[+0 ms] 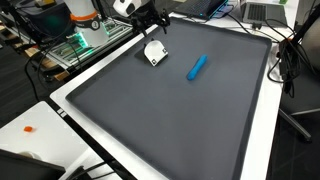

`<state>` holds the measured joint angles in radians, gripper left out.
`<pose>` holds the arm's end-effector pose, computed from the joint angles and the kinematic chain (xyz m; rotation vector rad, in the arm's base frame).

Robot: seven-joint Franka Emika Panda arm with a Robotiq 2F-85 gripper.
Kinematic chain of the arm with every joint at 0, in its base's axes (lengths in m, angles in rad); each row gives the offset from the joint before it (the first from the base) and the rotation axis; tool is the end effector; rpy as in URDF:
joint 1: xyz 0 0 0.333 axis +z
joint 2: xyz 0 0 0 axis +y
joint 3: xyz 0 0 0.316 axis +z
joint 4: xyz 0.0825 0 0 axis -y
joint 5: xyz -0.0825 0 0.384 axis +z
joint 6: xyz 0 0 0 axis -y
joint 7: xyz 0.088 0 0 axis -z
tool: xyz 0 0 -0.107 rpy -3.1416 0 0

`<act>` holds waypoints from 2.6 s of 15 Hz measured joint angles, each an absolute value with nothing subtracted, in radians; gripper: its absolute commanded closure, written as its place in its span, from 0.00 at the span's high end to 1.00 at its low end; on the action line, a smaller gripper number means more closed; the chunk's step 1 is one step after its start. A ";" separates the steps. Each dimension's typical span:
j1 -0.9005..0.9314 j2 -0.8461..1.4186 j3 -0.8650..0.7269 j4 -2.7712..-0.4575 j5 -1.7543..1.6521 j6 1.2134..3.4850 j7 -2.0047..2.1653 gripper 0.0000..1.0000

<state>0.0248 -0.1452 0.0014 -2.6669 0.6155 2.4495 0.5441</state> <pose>0.4061 0.0109 0.2800 -2.4445 1.3541 0.2416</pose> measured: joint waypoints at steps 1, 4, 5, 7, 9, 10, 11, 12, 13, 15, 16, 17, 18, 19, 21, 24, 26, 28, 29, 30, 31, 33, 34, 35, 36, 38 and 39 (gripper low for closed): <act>0.023 -0.141 0.001 -2.667 0.616 2.443 0.557 1.00; 0.021 -0.126 0.001 -2.667 0.617 2.442 0.599 1.00; 0.021 -0.120 0.001 -2.666 0.617 2.442 0.611 1.00; 0.021 -0.107 0.001 -2.666 0.617 2.442 0.632 1.00; 0.021 -0.093 0.002 -2.664 0.617 2.442 0.649 1.00; 0.021 -0.086 0.002 -2.662 0.618 2.442 0.654 1.00; 0.021 -0.079 0.002 -2.659 0.618 2.442 0.659 1.00; 0.021 -0.073 0.002 -2.655 0.619 2.442 0.662 1.00; 0.021 -0.068 0.003 -2.651 0.621 2.443 0.664 1.00; 0.021 -0.057 0.003 -2.642 0.621 2.450 0.668 1.00; 0.021 -0.052 0.003 -2.639 0.621 2.455 0.669 1.00; 0.021 -0.046 0.003 -2.636 0.621 2.460 0.671 1.00; 0.021 -0.041 0.003 -2.634 0.621 2.466 0.674 1.00; 0.021 -0.034 0.004 -2.631 0.621 2.472 0.679 0.95; 0.021 -0.020 0.005 -2.625 0.621 2.482 0.686 0.74; 0.021 -0.003 0.005 -2.617 0.621 2.492 0.688 0.53; 0.021 0.005 0.006 -2.613 0.621 2.496 0.689 0.37; 0.021 0.009 0.006 -2.611 0.621 2.503 0.691 0.22; 0.021 0.011 0.006 -2.610 0.621 2.508 0.693 0.15; 0.021 0.013 0.006 -2.610 0.621 2.511 0.694 0.08; 0.021 0.015 0.006 -2.608 0.621 2.514 0.697 0.02; 0.021 0.019 0.007 -2.601 0.621 2.524 0.703 0.00; 0.022 0.020 0.007 -2.596 0.621 2.529 0.706 0.02; 0.023 0.020 0.008 -2.589 0.622 2.531 0.708 0.02; 0.023 0.020 0.008 -2.584 0.622 2.532 0.709 0.02; 0.023 0.021 0.009 -2.581 0.632 2.532 0.710 0.02; 0.023 0.021 0.009 -2.580 0.643 2.532 0.710 0.02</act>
